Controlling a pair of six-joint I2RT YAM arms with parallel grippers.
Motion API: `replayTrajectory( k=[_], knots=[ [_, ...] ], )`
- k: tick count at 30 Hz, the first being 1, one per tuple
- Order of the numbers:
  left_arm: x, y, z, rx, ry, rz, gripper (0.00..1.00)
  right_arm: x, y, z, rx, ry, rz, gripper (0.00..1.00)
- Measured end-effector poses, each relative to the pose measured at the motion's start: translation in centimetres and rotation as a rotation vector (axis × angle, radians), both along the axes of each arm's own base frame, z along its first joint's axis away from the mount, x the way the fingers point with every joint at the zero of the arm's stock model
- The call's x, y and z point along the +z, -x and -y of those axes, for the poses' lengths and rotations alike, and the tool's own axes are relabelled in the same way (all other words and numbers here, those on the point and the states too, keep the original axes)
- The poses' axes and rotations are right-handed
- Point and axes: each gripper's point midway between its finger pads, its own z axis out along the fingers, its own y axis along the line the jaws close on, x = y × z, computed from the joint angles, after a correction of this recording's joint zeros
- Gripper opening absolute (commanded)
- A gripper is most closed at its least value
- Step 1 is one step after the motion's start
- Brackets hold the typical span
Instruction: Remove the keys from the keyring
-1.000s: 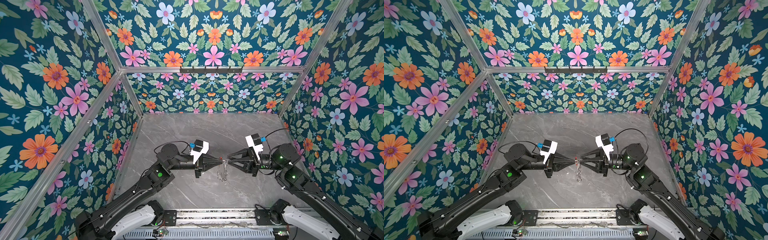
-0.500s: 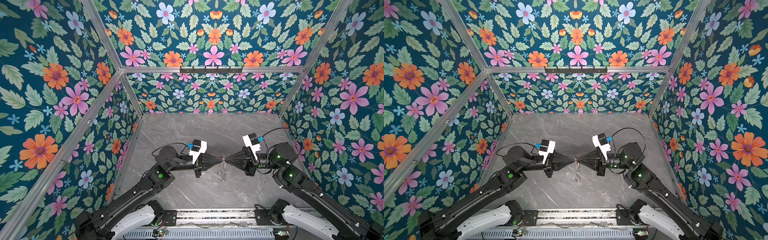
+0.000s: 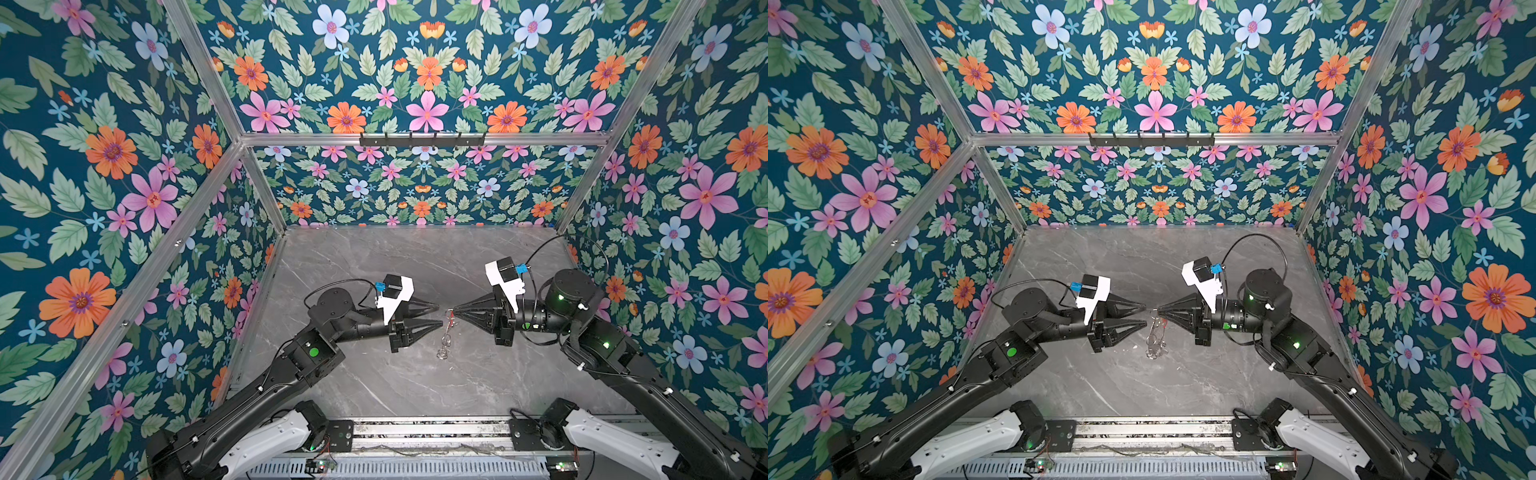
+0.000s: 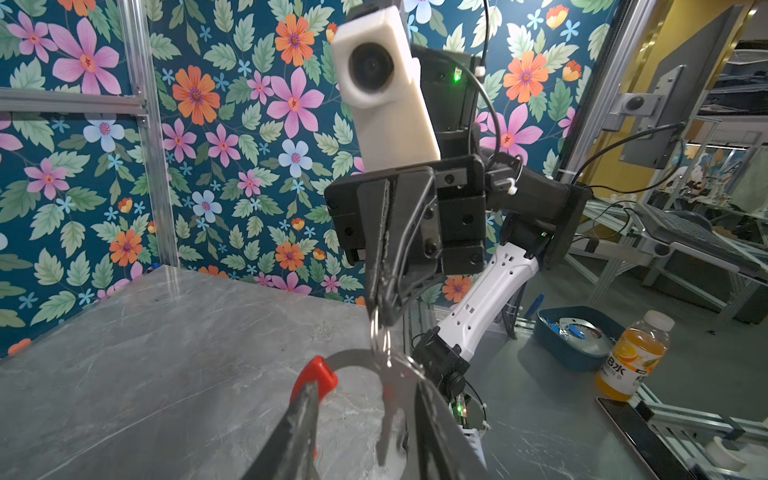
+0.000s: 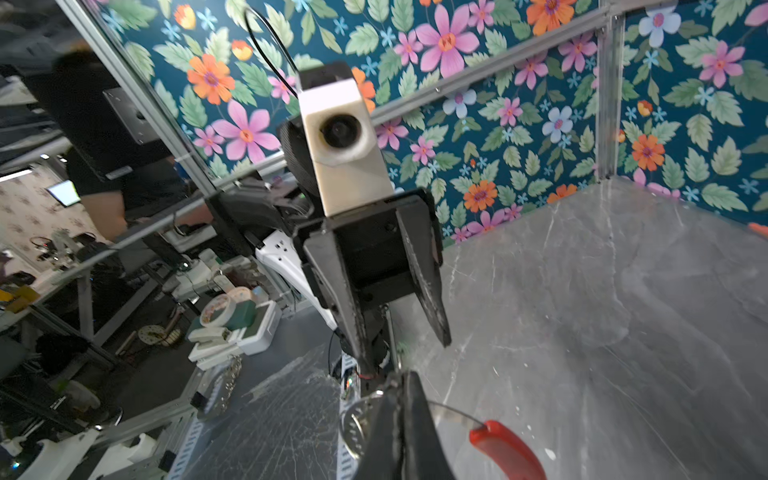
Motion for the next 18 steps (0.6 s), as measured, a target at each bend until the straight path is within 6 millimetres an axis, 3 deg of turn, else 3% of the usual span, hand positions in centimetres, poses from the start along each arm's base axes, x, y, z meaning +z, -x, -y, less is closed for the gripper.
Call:
replayTrajectory(
  k=[8,18],
  knots=[
    [-1.0,-1.1,0.7,0.026,-0.084,-0.032,0.50,-1.3,-0.3,0.6,-0.020,0.166,-0.004,0.00],
    [-1.4,-1.5,1.4,0.013,-0.125,-0.047,0.51,-2.0,0.1,1.1,-0.007,0.247,0.000,0.00]
  ],
)
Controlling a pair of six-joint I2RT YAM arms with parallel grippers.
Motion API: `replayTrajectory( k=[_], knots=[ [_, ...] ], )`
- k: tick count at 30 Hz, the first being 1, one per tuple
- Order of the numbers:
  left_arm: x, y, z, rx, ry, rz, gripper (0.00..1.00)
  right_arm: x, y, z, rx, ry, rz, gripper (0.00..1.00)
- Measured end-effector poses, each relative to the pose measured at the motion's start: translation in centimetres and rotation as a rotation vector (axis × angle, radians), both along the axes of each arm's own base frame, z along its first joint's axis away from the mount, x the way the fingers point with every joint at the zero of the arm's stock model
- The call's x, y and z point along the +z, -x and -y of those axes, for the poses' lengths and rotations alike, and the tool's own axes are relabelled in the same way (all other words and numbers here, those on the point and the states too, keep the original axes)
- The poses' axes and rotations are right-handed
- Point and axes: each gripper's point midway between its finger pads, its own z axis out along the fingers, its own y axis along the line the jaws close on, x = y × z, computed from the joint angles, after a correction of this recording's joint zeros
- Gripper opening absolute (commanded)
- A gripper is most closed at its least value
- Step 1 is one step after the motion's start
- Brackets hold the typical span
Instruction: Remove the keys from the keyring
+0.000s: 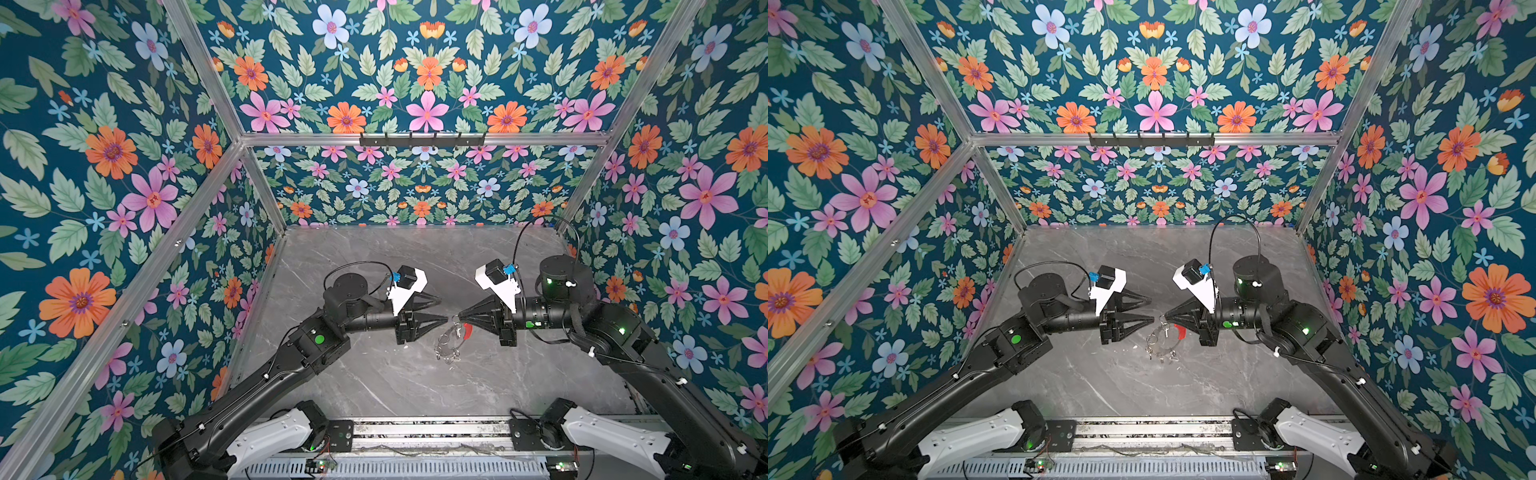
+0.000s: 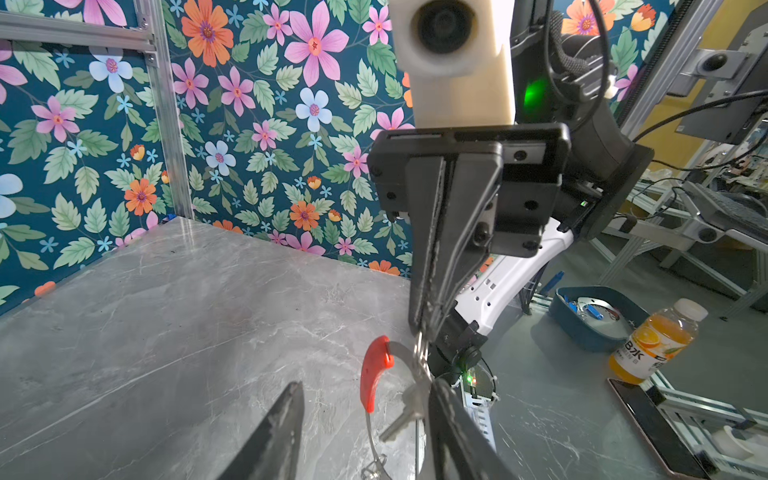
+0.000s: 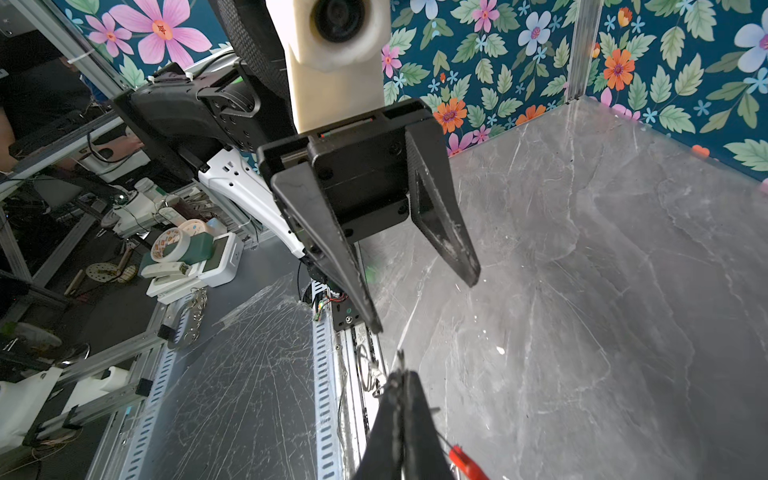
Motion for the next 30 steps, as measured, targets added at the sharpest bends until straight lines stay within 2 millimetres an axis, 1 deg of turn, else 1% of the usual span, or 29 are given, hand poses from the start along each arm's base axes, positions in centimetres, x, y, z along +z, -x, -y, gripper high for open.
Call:
replayTrajectory(
  k=[7,12,15,18,20,24,26,30],
  knots=[
    [0.0,0.2,0.7,-0.043,-0.008,-0.010,0.50,0.1,-0.1,-0.1,0.014,0.024,0.011,0.00],
    [0.0,0.5,1.0,-0.076,-0.011,-0.017,0.43,0.2,-0.2,-0.2,0.017,0.031,0.010,0.00],
    [-0.1,0.6,1.1,-0.089,-0.015,-0.022,0.37,0.3,-0.4,-0.3,0.018,0.032,0.013,0.00],
    [0.0,0.7,1.2,-0.103,-0.015,-0.027,0.28,0.4,-0.6,-0.5,0.019,0.033,0.012,0.00],
    [0.0,0.8,1.3,-0.107,-0.015,-0.028,0.21,0.3,-0.7,-0.6,0.019,0.035,0.009,0.00],
    [0.0,0.9,1.3,-0.116,-0.015,-0.028,0.09,0.3,-0.8,-0.7,0.023,0.036,0.005,0.00],
    [0.0,1.0,1.3,-0.121,-0.014,-0.029,0.01,0.2,-0.8,-0.8,0.026,0.036,0.001,0.00],
    [-0.2,1.1,1.2,-0.120,-0.008,-0.028,0.00,0.1,-0.9,-1.0,0.027,0.032,-0.004,0.00]
  ],
)
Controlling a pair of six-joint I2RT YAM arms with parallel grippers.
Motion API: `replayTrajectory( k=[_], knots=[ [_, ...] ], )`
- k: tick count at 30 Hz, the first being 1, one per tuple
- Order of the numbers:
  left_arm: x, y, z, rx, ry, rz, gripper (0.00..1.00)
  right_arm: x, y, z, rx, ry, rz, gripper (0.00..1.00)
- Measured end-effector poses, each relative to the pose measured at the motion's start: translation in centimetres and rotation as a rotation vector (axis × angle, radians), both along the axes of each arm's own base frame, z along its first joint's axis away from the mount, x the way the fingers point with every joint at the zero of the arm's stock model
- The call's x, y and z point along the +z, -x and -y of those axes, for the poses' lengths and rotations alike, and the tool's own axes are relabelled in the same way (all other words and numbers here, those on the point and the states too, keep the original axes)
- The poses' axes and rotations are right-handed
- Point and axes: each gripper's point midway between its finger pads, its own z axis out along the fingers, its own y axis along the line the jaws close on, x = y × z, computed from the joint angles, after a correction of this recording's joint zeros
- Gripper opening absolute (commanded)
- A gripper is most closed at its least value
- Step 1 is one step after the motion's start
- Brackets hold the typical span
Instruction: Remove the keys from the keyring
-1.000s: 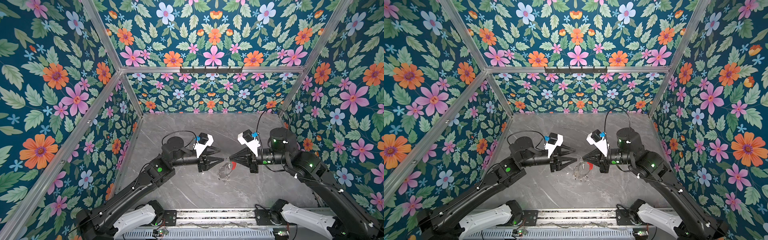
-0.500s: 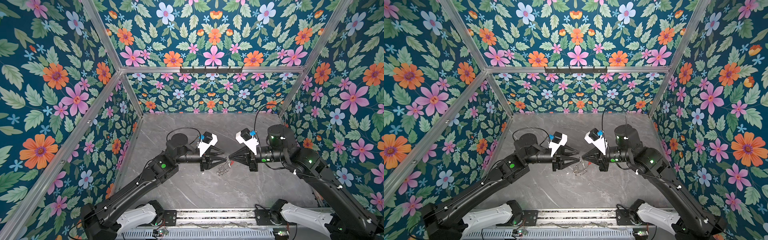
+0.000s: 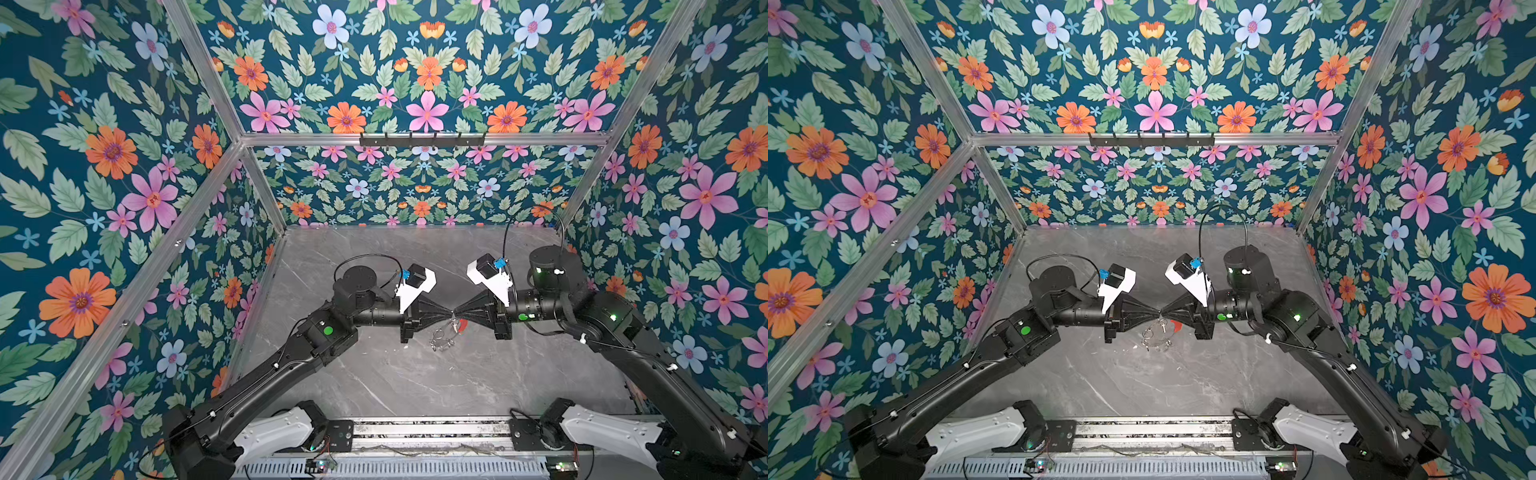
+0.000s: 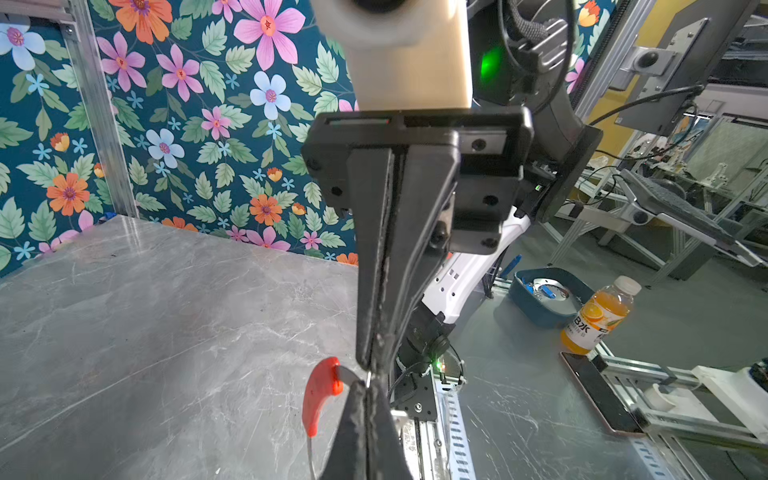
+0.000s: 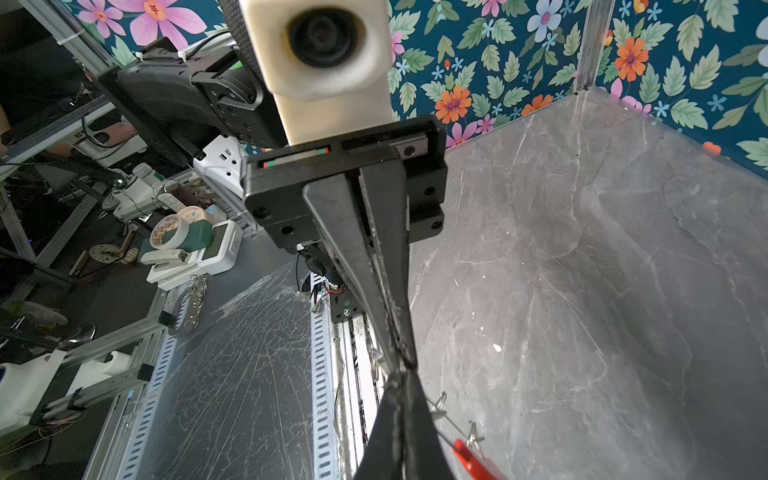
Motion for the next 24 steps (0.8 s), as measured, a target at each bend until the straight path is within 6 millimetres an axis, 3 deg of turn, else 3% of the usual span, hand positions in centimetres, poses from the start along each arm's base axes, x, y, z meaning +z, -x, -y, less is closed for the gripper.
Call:
replayTrajectory(
  k=[4,11,17,24],
  knots=[
    [-0.6,-0.3,-0.3,0.040,0.019,-0.002,0.00,-0.5,-0.3,-0.2,-0.017,-0.015,-0.014,0.18],
    [-0.6,-1.5,-1.6,0.169,0.111,0.018,0.00,0.1,-1.3,-0.2,-0.079,-0.091,0.027,0.21],
    [0.0,-2.6,-3.1,0.284,0.224,0.041,0.00,0.5,-1.6,-0.2,-0.108,-0.178,0.049,0.64],
    [0.9,-3.0,-4.2,0.339,0.347,0.054,0.00,0.3,-1.4,-0.3,-0.110,-0.282,0.062,0.67]
  ],
)
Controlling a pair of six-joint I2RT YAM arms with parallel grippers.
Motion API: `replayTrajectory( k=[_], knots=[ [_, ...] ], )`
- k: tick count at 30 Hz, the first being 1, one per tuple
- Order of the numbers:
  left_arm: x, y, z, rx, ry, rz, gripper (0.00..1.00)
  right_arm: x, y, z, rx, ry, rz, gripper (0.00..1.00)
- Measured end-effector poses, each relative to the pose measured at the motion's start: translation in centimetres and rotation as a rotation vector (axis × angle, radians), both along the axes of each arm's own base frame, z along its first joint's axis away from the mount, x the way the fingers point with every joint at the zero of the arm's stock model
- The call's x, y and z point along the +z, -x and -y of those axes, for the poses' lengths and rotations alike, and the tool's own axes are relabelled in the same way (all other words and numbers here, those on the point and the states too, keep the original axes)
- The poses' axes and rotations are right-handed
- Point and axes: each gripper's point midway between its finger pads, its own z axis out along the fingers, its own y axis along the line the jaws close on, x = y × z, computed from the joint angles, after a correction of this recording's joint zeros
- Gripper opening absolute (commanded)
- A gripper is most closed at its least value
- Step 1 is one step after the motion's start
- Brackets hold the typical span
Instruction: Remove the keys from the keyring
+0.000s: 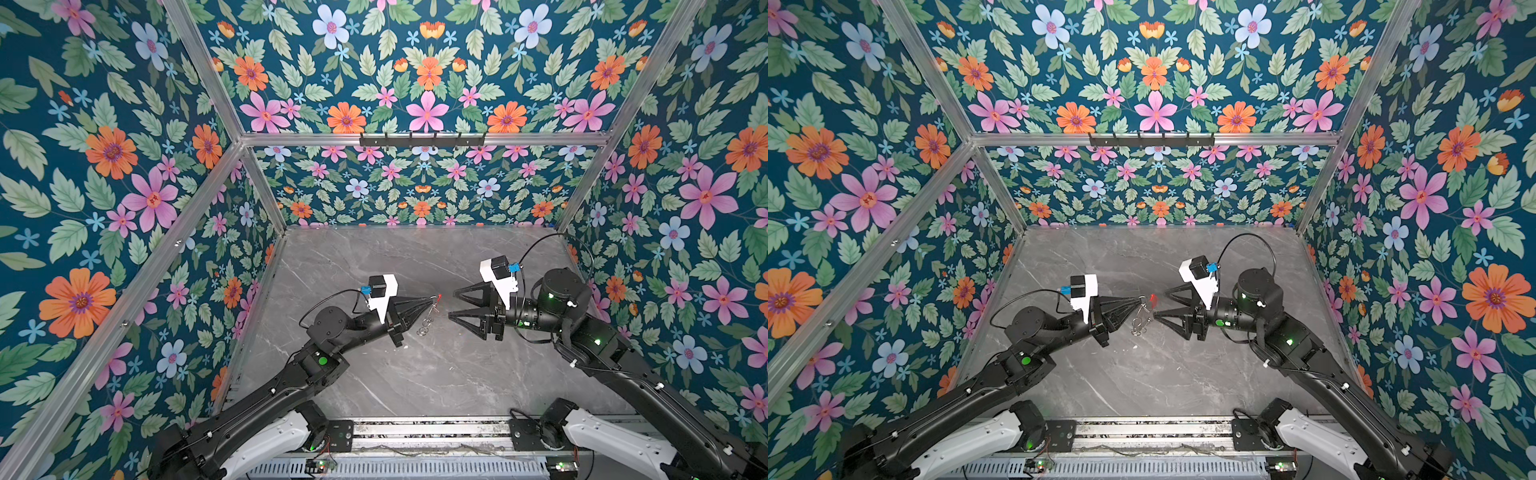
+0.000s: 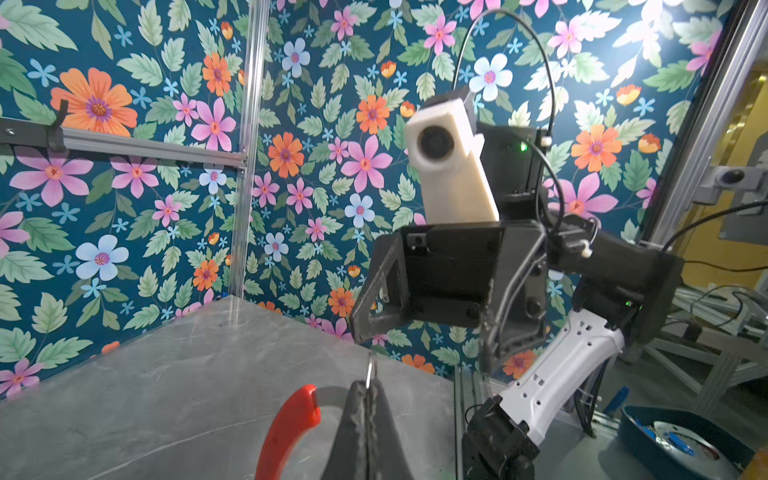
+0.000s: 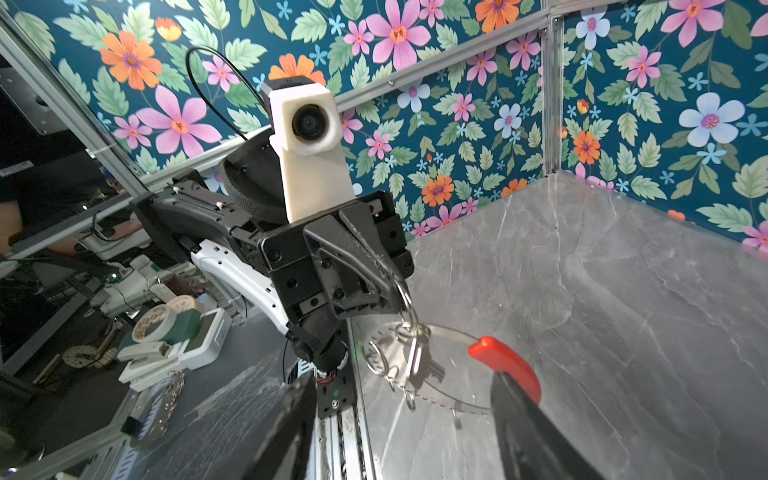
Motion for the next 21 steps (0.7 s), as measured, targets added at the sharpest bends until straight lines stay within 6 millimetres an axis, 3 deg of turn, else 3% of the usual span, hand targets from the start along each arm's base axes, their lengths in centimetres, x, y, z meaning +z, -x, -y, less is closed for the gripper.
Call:
replayTrajectory(
  k=[7,14,21],
  knots=[
    [0.1,0.0,-1.0,0.025,0.085,0.001,0.00,0.7,-0.2,-0.3,0.007,-0.092,0.012,0.69],
    [0.7,0.2,-1.4,0.021,0.133,0.010,0.00,2.7,-0.6,-1.0,0.025,-0.135,0.028,0.60],
    [0.6,0.2,-1.5,0.021,0.142,0.007,0.00,2.6,-0.9,-3.2,0.147,-0.116,-0.035,0.49]
  ],
)
